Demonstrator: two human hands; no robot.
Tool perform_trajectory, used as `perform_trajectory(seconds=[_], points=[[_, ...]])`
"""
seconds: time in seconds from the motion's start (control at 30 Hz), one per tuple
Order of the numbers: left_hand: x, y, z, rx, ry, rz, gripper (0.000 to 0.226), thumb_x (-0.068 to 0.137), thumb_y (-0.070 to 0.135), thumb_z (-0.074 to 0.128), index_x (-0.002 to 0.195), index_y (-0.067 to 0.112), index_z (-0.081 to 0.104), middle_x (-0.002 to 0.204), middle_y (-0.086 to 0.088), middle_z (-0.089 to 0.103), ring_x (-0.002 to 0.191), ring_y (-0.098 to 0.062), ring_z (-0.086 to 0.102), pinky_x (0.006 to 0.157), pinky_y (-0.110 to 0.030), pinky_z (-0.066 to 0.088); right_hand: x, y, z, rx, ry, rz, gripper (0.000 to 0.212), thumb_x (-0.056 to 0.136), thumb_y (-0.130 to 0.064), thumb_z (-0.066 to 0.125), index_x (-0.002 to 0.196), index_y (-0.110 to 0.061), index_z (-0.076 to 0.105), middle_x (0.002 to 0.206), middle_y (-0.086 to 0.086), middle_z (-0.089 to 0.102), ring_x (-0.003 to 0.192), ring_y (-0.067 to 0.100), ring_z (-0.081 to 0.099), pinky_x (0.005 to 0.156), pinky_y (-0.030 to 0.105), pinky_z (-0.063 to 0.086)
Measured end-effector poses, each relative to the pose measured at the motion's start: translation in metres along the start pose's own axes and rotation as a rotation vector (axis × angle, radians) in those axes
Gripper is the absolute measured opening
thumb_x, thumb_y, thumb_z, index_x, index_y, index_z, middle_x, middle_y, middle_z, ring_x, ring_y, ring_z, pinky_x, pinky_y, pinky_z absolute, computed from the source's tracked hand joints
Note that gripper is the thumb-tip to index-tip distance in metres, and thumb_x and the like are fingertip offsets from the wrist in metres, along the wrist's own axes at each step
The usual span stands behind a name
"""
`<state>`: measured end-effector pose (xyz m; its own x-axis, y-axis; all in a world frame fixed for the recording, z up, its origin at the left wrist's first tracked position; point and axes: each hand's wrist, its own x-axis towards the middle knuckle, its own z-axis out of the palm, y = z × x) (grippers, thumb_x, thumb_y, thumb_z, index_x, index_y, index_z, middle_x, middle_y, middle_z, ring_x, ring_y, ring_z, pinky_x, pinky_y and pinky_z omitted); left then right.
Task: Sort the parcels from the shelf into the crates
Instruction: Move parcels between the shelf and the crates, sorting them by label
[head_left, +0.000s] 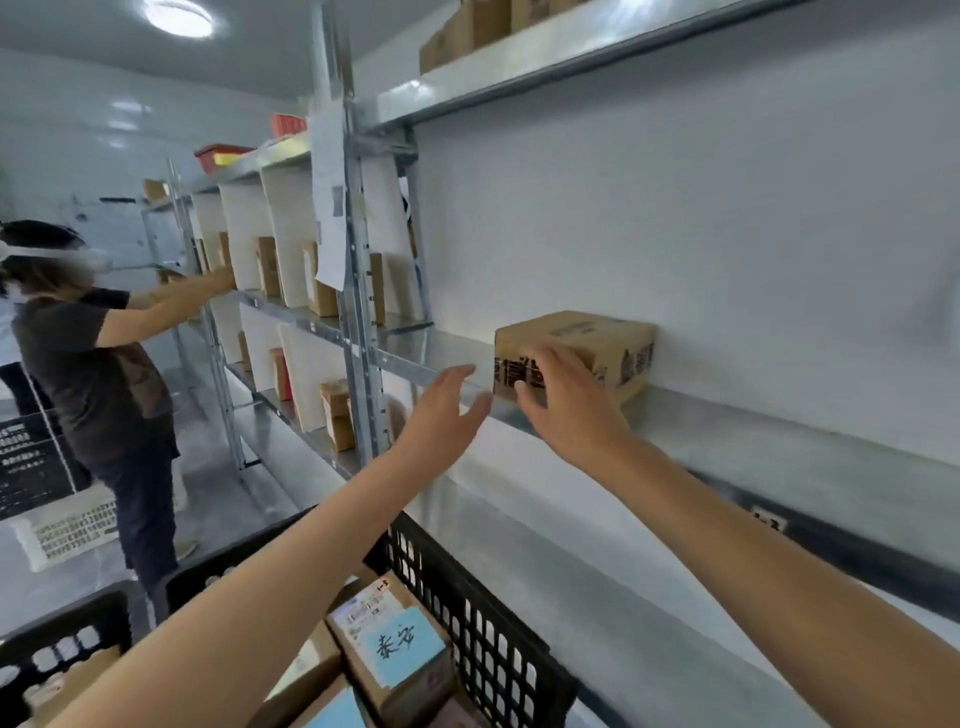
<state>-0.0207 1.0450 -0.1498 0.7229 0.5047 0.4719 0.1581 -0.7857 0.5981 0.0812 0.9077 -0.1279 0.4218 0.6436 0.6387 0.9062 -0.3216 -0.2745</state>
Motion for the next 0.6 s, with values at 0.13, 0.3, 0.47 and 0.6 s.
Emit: perform_trajectory(seconds=[0.13, 0.3, 0.47, 0.6], points=[[0.026, 0.023, 0.006, -0.073, 0.009, -0.025, 0.058, 0.103, 0.038, 0.047, 0.153, 0.013, 0.03, 0.158, -0.006, 0.034, 0.143, -0.022, 0.033, 0.113, -0.031, 0.026, -0.003, 0.012, -0.037, -0.012, 0.111, 0.099, 0.035, 0.1, -0.028, 0.048, 0.132, -0.012, 0.05, 0.135, 0.005, 0.052, 0.119, 0.024, 0.052, 0.093, 0.04, 0.048], [0.051, 0.046, 0.017, -0.273, -0.023, -0.126, 0.075, 0.098, 0.043, 0.055, 0.155, 0.009, 0.019, 0.155, -0.009, 0.034, 0.14, -0.024, 0.038, 0.112, -0.039, 0.035, -0.006, 0.039, -0.053, 0.067, 0.049, 0.351, 0.039, 0.102, -0.031, 0.044, 0.136, -0.013, 0.047, 0.136, 0.006, 0.052, 0.119, 0.024, 0.052, 0.098, 0.042, 0.046], [0.062, 0.045, 0.028, -0.538, -0.043, -0.275, 0.051, 0.096, 0.047, 0.053, 0.131, 0.012, 0.049, 0.12, -0.003, 0.061, 0.112, -0.022, 0.056, 0.086, -0.029, 0.042, -0.002, 0.053, -0.049, 0.349, -0.064, 0.677, 0.06, 0.103, -0.052, 0.029, 0.145, -0.012, 0.046, 0.146, 0.012, 0.05, 0.132, 0.03, 0.047, 0.105, 0.038, 0.036], [0.057, 0.043, 0.031, -0.649, -0.001, -0.351, 0.039, 0.094, 0.054, 0.051, 0.107, 0.018, 0.058, 0.096, 0.004, 0.061, 0.089, -0.016, 0.059, 0.064, -0.025, 0.041, -0.002, 0.054, -0.044, 0.588, -0.033, 0.784, 0.064, 0.103, -0.057, 0.017, 0.133, -0.019, 0.059, 0.123, 0.003, 0.066, 0.112, 0.02, 0.06, 0.095, 0.032, 0.043]])
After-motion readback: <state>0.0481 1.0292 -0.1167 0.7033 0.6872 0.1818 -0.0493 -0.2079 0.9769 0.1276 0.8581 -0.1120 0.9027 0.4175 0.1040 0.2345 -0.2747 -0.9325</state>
